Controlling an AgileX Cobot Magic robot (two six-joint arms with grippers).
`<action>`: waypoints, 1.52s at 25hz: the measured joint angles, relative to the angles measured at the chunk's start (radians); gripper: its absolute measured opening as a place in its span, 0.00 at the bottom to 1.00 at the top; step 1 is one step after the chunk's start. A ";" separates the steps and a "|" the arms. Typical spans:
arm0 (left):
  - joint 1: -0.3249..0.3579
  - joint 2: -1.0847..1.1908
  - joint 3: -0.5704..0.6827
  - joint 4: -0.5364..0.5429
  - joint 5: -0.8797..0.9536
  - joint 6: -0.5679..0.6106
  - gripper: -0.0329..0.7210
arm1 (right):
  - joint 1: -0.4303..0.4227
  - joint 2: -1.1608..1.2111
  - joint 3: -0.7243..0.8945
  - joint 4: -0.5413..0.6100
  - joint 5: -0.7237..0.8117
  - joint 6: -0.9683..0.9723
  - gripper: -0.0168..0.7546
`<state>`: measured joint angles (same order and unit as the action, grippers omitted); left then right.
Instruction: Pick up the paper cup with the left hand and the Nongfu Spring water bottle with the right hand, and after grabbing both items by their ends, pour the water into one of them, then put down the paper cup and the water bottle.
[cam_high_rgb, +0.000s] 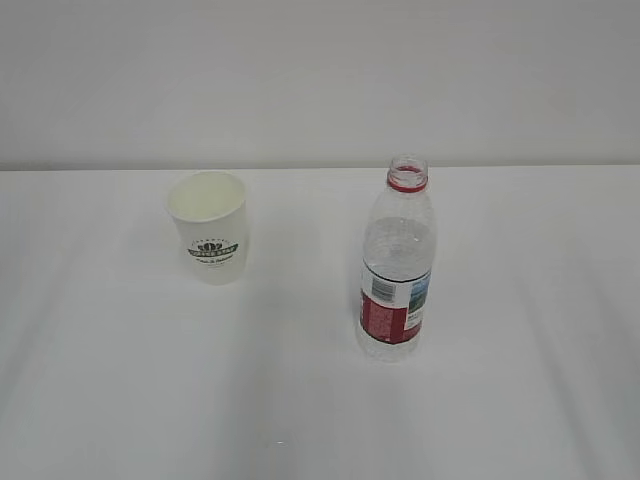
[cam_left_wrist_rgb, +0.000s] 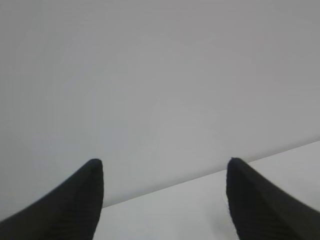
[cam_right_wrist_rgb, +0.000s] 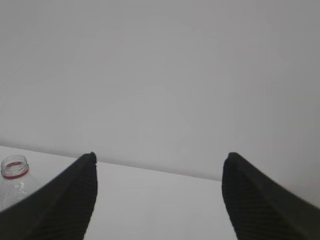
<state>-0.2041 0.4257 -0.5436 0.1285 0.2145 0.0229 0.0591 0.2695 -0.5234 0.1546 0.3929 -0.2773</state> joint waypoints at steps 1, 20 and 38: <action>0.000 0.019 0.000 0.001 -0.023 0.000 0.79 | 0.000 0.011 0.000 0.000 -0.014 0.000 0.78; 0.000 0.335 0.000 0.006 -0.320 0.000 0.79 | 0.000 0.272 0.000 -0.007 -0.279 -0.059 0.78; 0.000 0.613 0.000 -0.031 -0.673 0.000 0.78 | 0.000 0.623 0.000 -0.057 -0.703 -0.067 0.78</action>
<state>-0.2041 1.0386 -0.5436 0.0979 -0.4584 0.0229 0.0591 0.8925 -0.5234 0.0972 -0.3097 -0.3446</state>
